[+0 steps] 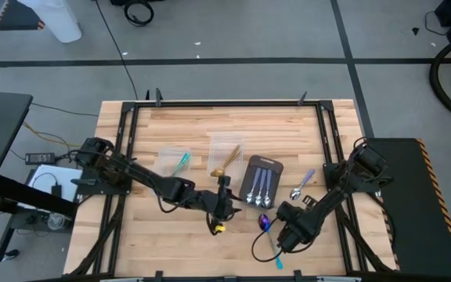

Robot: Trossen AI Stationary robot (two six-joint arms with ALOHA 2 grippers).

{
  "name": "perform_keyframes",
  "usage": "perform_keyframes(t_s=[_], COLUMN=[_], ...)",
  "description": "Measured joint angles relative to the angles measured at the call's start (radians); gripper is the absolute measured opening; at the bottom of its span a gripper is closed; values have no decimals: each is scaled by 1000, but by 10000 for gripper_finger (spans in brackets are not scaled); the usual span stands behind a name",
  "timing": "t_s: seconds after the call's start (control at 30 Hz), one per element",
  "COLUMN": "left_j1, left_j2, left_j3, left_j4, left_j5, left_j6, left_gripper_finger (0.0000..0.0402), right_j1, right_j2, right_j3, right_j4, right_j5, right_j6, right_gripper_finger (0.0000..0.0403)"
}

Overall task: Sort silverware by color (type)
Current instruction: Put the gold spoon into the right transparent bin

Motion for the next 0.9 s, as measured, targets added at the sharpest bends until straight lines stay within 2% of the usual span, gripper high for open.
perform_keyframes(t_s=[0.17, 0.33, 0.63, 0.77, 0.9], left_j1=[19, 43, 41, 42, 42], left_j2=[0, 0, 0, 0, 0], left_j3=[0, 0, 1, 1, 2], left_j4=[-3, -2, 13, 44, 108], left_j5=[19, 78, 80, 80, 80], left_j6=[-118, -228, -285, -313, -316], left_gripper_finger=[156, 156, 156, 156, 156], right_j1=[3, 13, 53, 71, 80], right_j2=[-24, -90, -211, -269, -324], right_j3=[-1, -1, 0, 1, 1], right_j4=[-94, -137, -202, -201, -193], right_j5=[19, 129, 429, 585, 692], right_j6=[24, 52, 84, 66, 19], right_gripper_finger=[33, 33, 33, 33, 32])
